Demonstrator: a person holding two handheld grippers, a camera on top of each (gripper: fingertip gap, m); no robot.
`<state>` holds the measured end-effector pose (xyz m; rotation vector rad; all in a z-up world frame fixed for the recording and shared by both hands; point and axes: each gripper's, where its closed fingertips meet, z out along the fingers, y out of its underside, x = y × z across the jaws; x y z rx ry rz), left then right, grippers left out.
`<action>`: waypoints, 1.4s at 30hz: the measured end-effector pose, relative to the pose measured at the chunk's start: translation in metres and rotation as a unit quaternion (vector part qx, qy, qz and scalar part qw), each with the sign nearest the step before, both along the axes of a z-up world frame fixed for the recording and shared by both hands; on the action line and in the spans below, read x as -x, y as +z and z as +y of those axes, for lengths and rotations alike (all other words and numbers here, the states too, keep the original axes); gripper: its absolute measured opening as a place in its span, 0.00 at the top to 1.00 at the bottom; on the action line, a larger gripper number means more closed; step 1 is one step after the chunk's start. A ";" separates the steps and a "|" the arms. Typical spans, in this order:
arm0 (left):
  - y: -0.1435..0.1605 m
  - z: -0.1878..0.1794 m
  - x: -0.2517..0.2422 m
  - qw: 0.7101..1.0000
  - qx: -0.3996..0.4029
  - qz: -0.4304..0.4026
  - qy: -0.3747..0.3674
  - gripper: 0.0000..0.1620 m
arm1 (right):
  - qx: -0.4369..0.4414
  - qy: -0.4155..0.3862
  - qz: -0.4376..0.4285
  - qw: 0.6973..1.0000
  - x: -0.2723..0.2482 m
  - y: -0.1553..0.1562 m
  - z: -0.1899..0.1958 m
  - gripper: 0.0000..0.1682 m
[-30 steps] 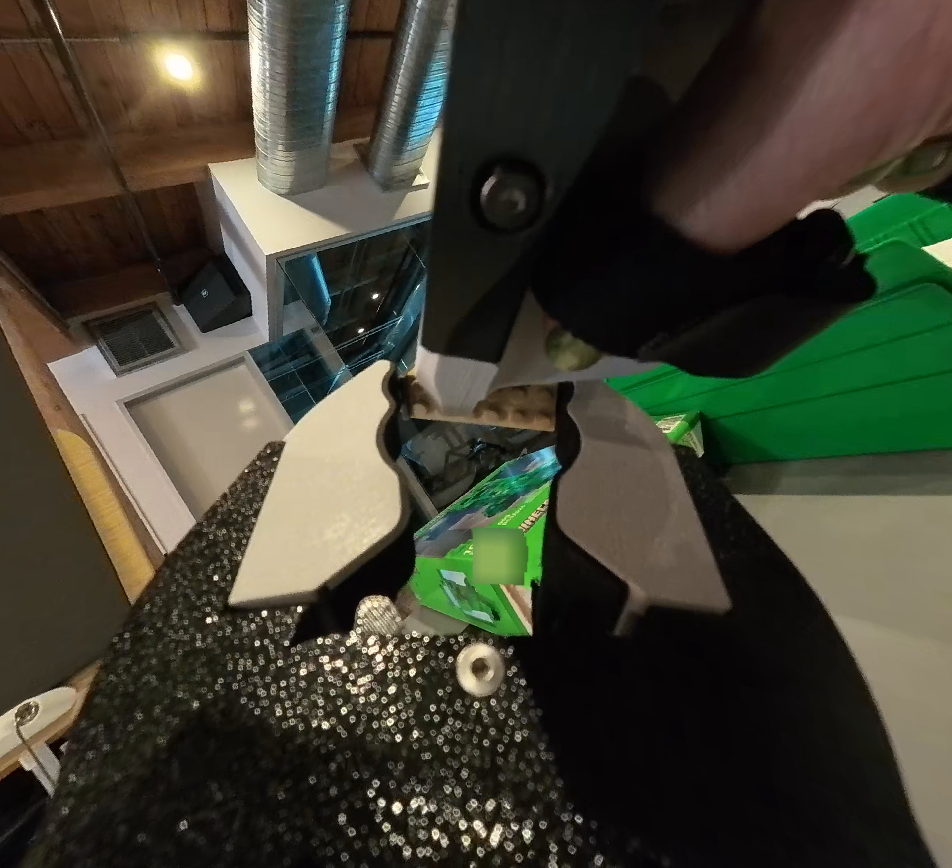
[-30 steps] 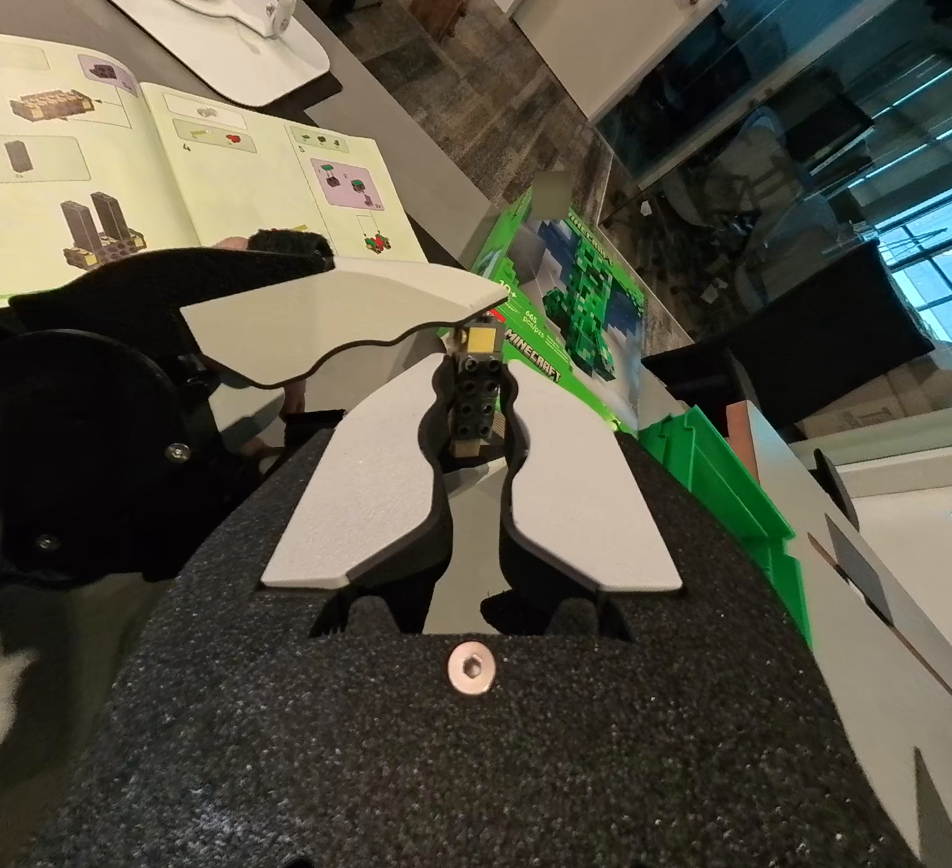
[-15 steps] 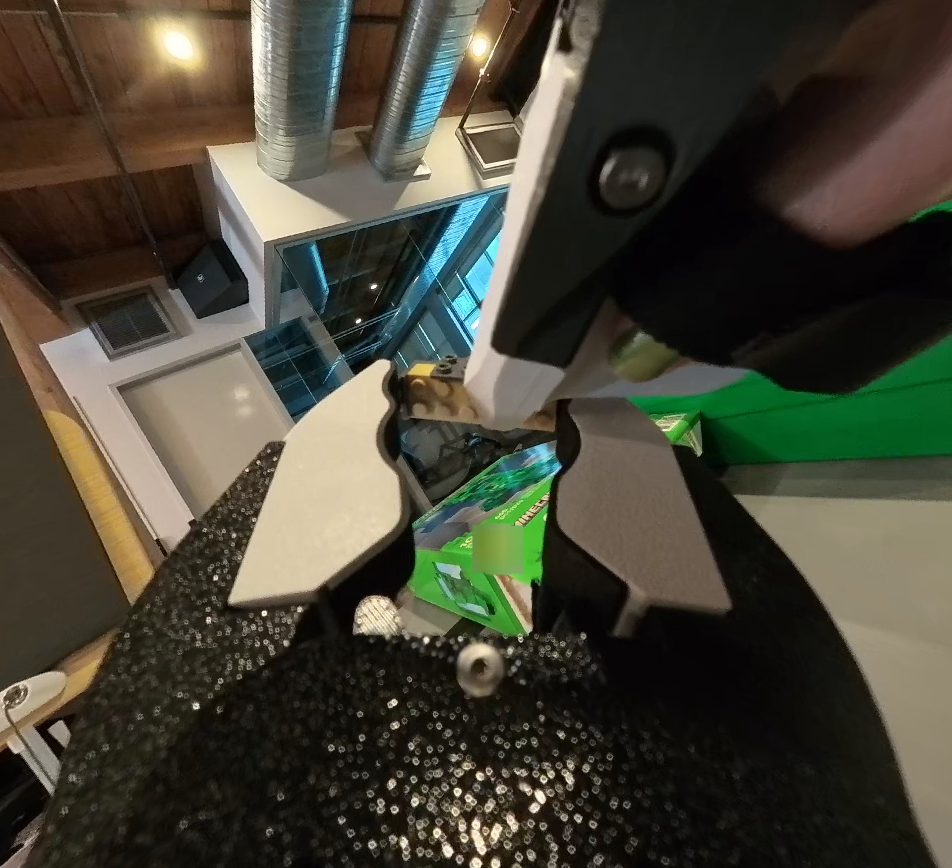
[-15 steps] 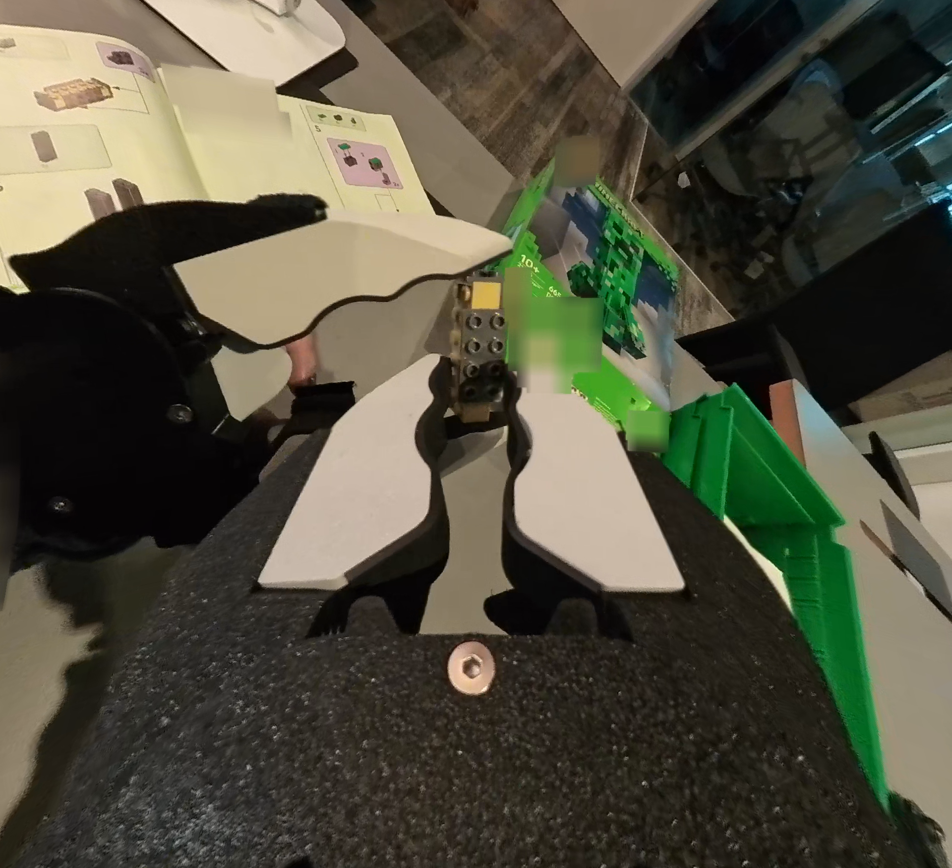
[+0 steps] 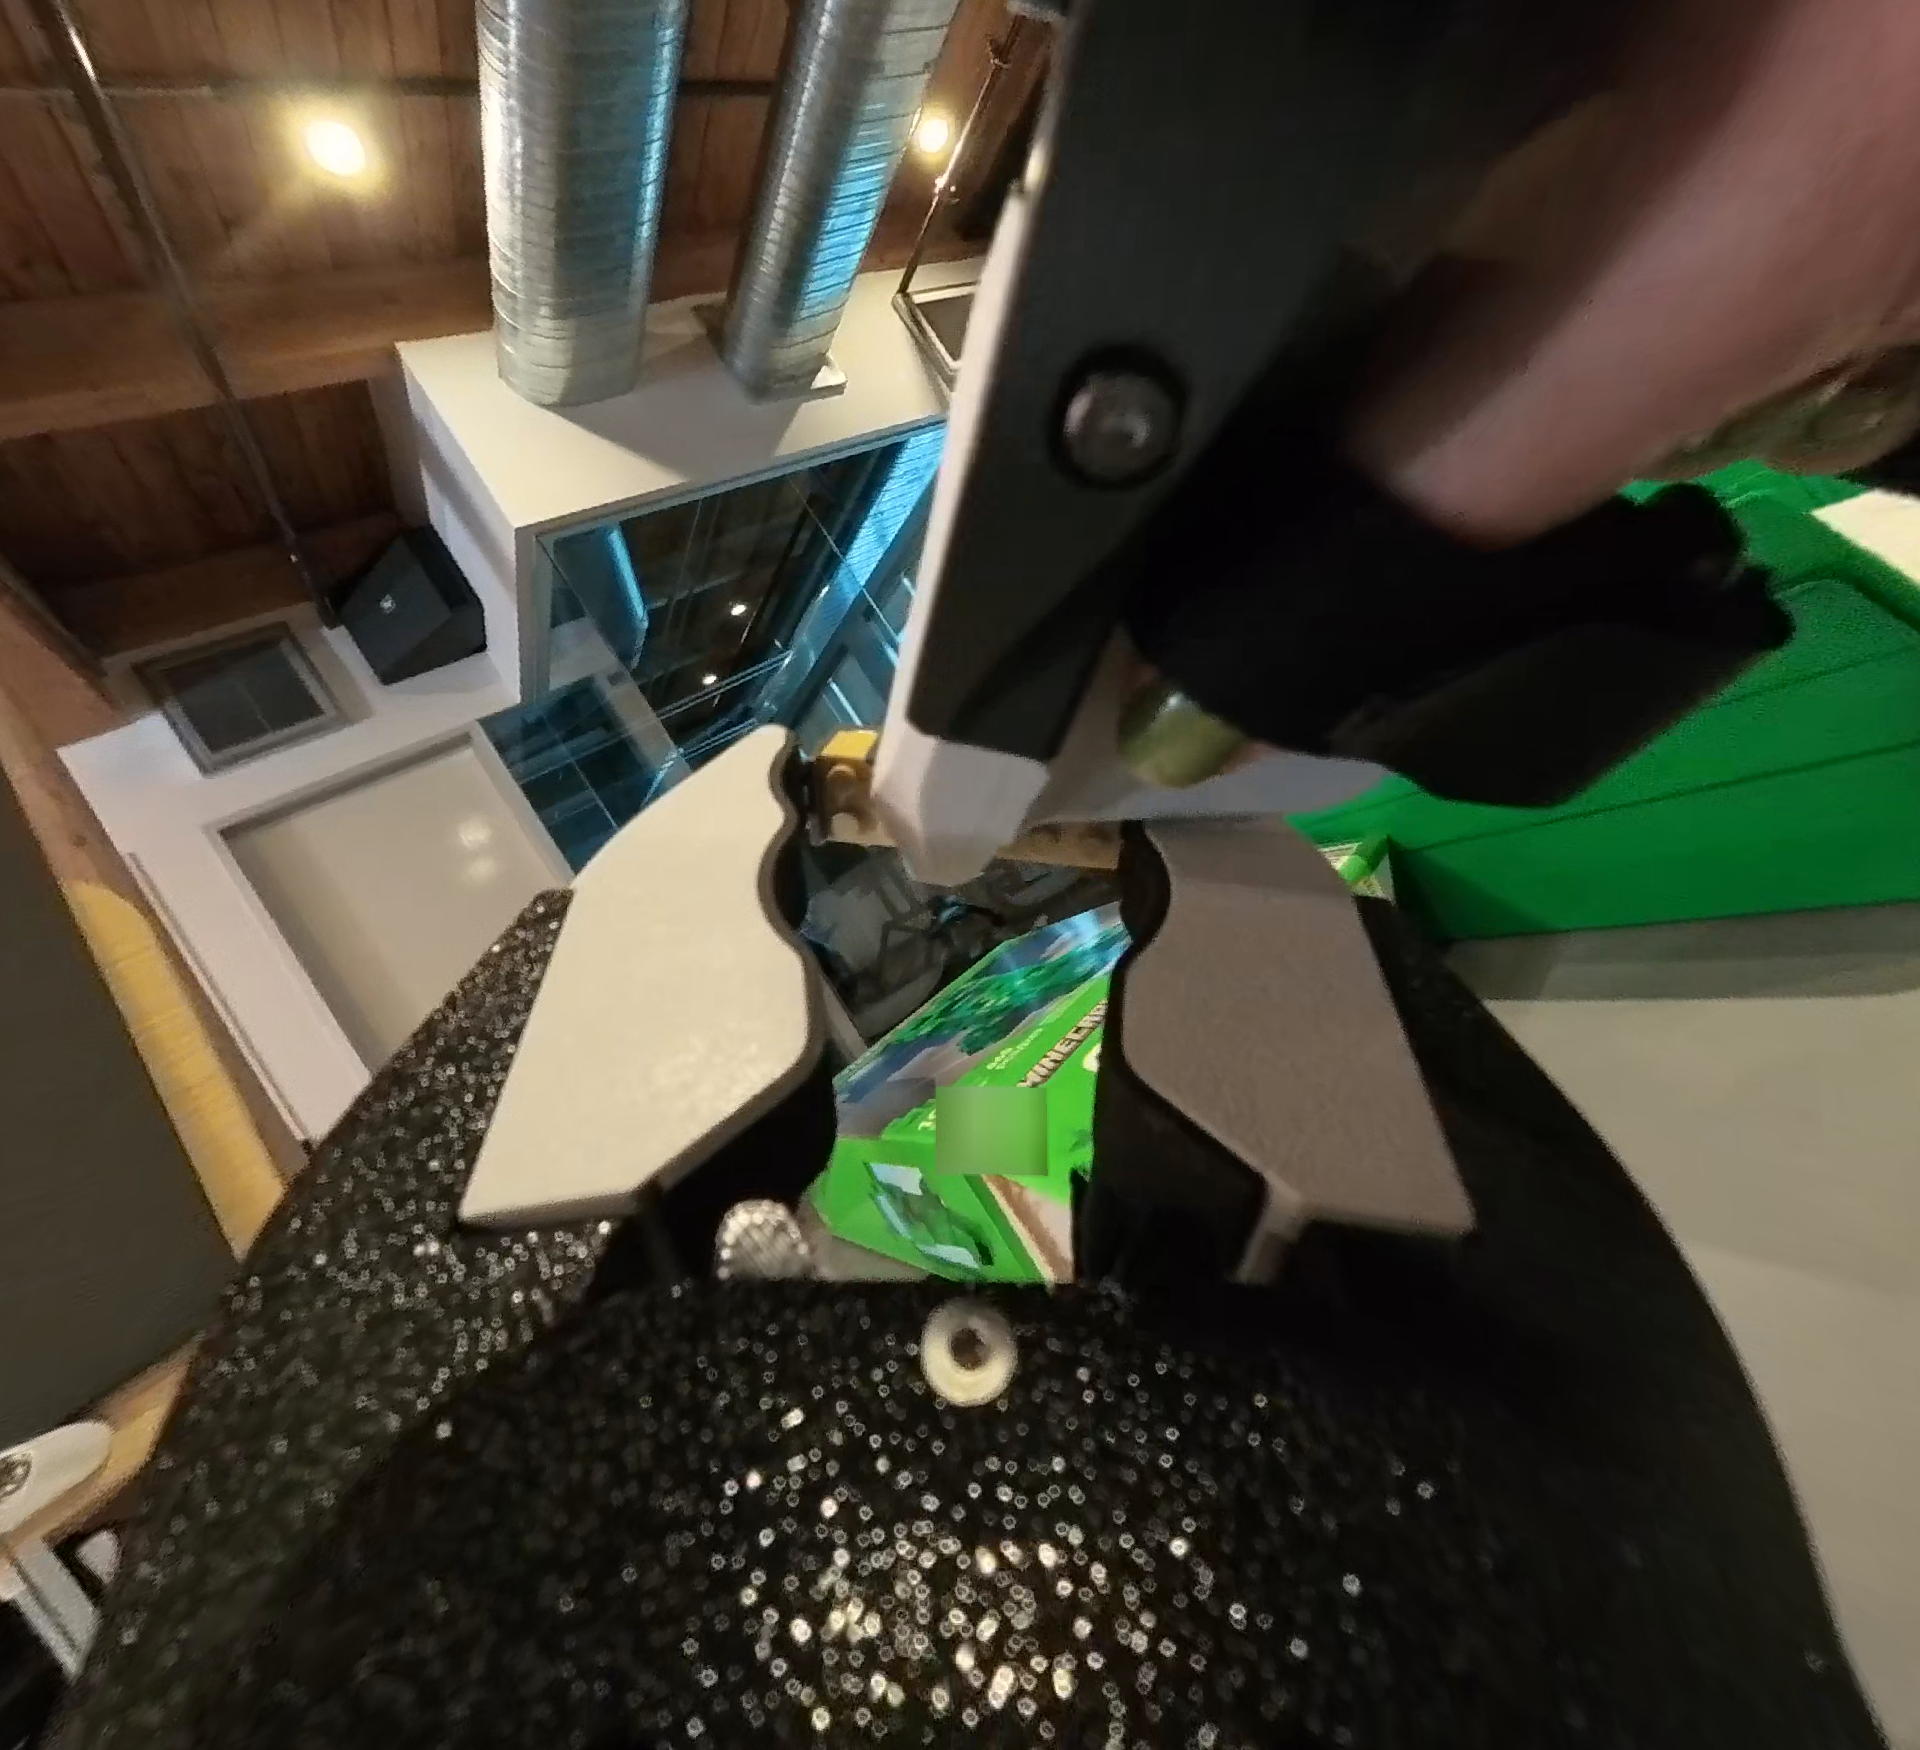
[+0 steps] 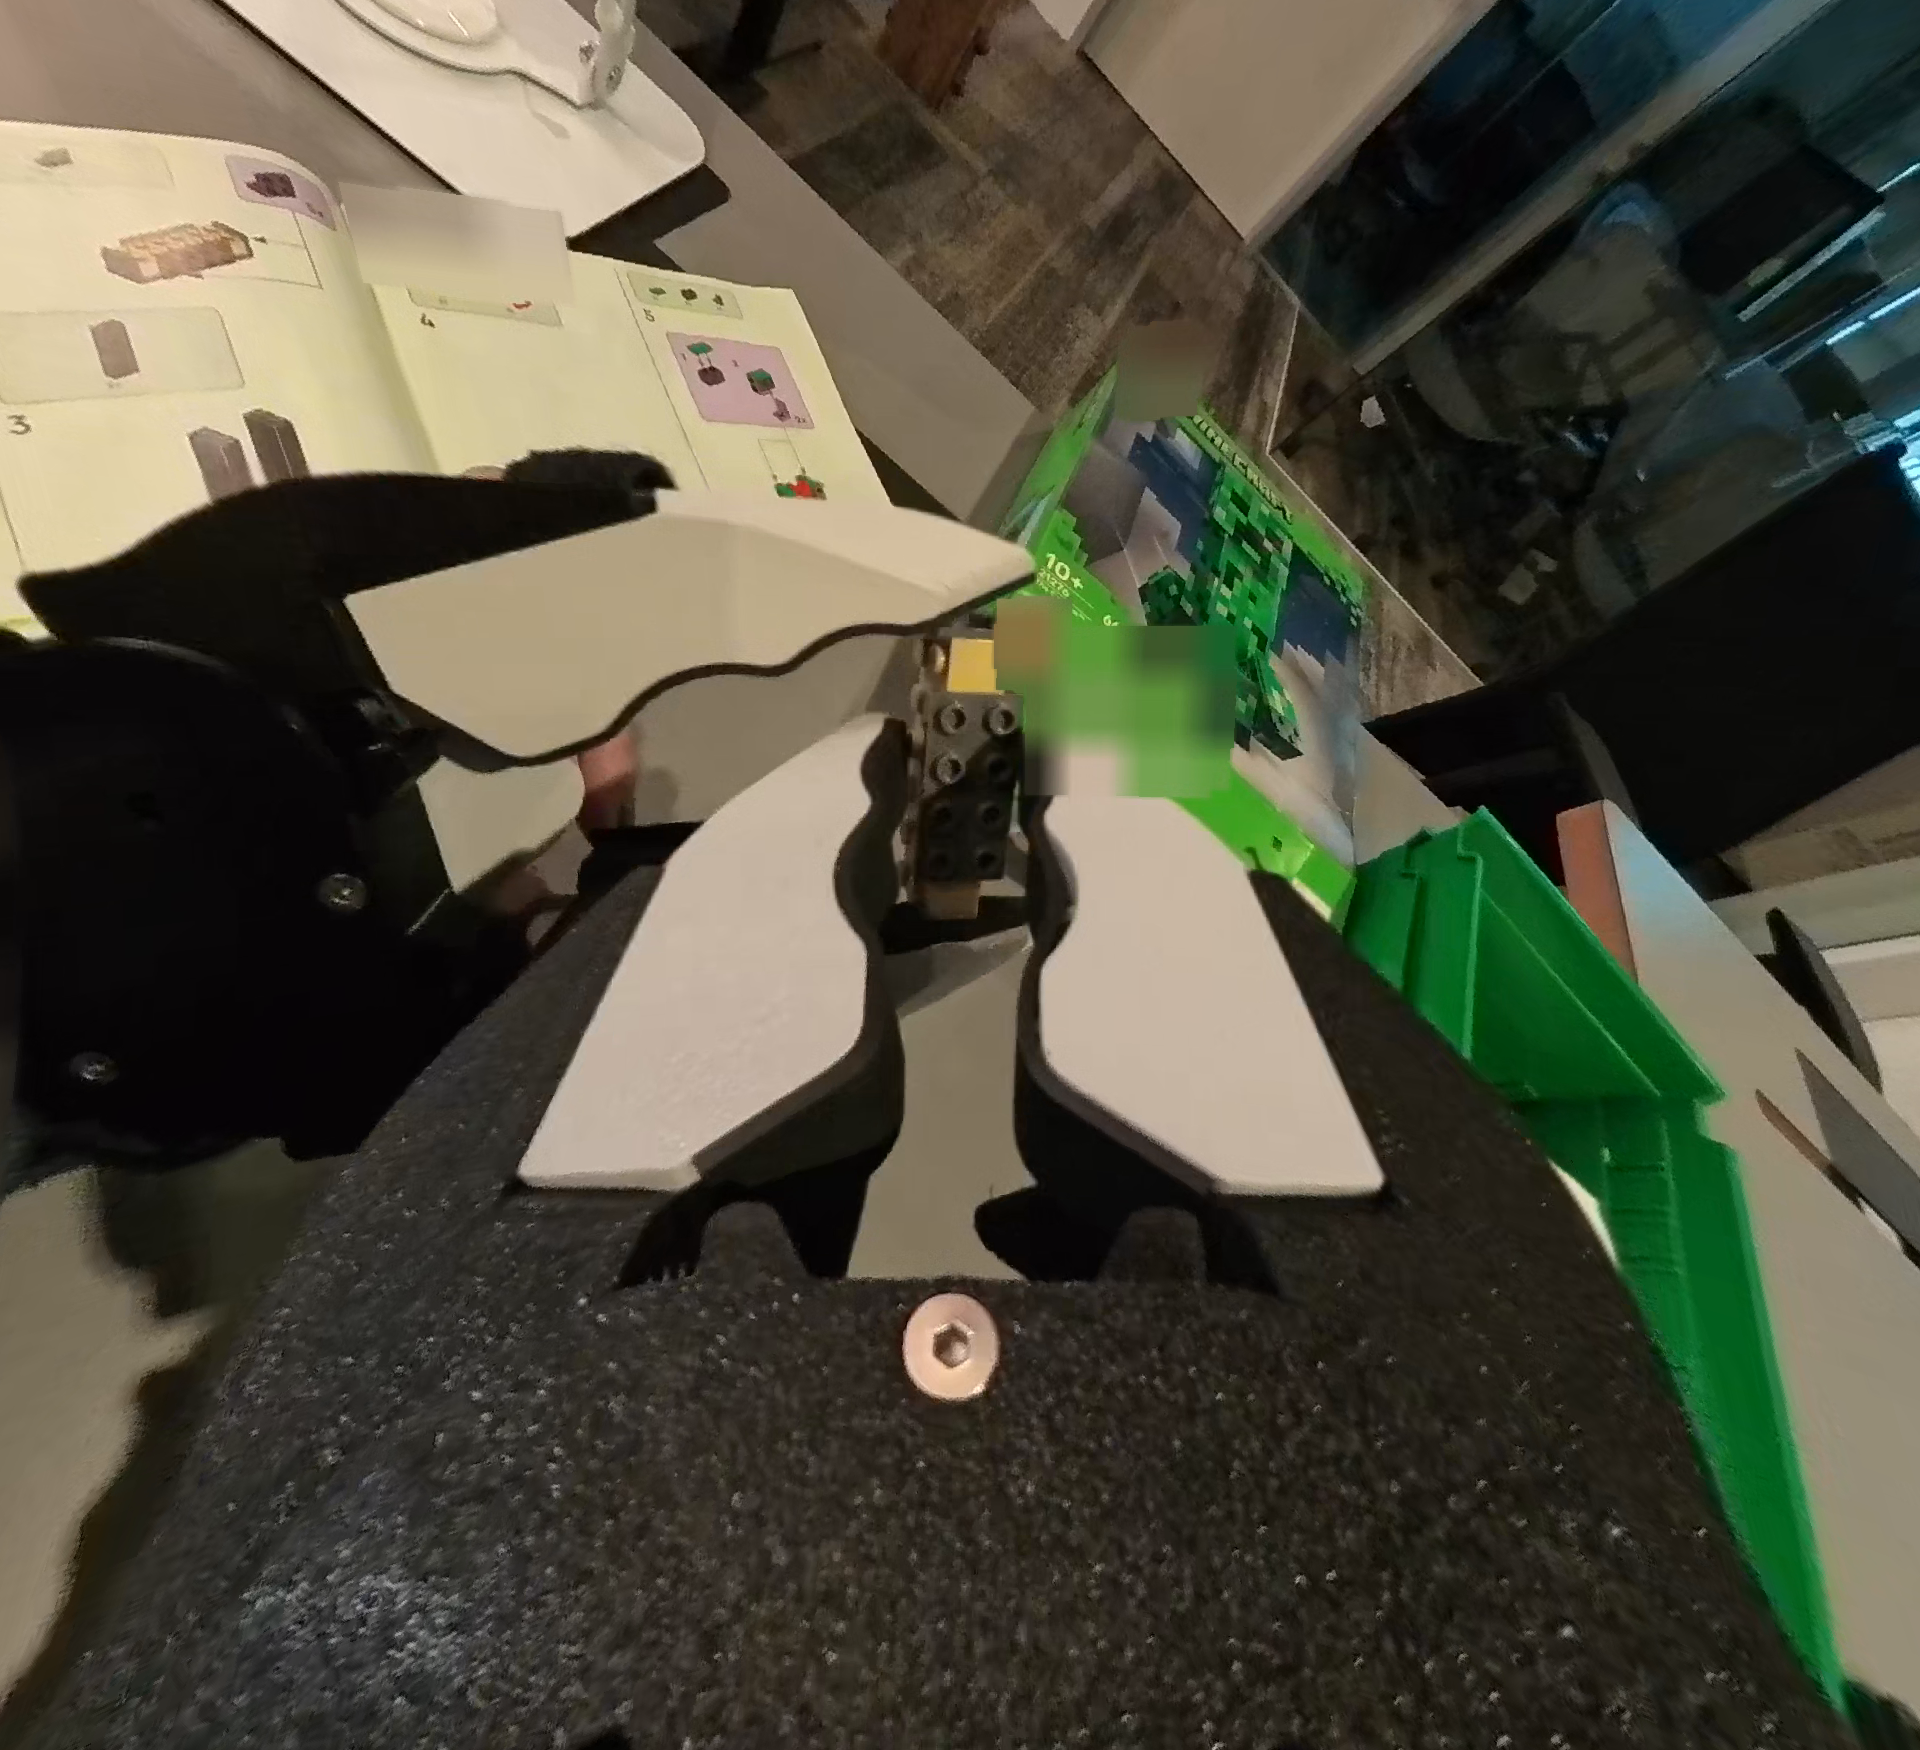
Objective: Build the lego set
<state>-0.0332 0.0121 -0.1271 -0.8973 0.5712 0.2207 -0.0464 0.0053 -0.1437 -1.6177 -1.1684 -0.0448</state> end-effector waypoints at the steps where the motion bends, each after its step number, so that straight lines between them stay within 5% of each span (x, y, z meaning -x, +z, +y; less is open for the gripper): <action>1: 0.000 0.000 -0.001 1.000 0.001 -0.003 -0.008 0.64 | -0.002 0.000 -0.002 1.000 0.000 0.000 0.000 0.89; 9: -0.020 0.020 -0.012 0.994 0.087 -0.006 -0.069 0.46 | -0.086 -0.003 0.047 0.995 -0.028 0.006 0.030 0.89; 16: -0.024 0.034 0.021 0.993 0.111 -0.042 -0.009 0.65 | -0.178 -0.014 0.097 0.979 -0.045 -0.034 0.057 0.89; 24: -0.034 0.039 0.042 0.991 0.117 -0.048 0.045 0.65 | -0.164 0.043 0.189 0.967 -0.034 -0.056 0.052 0.89; 34: -0.026 0.031 0.056 0.976 0.134 -0.169 0.013 0.48 | -0.105 0.091 0.225 0.964 -0.021 -0.068 0.053 0.89; 42: -0.008 -0.025 0.061 0.979 0.117 -0.164 0.045 0.47 | -0.102 0.130 0.225 0.960 -0.013 -0.069 0.041 0.89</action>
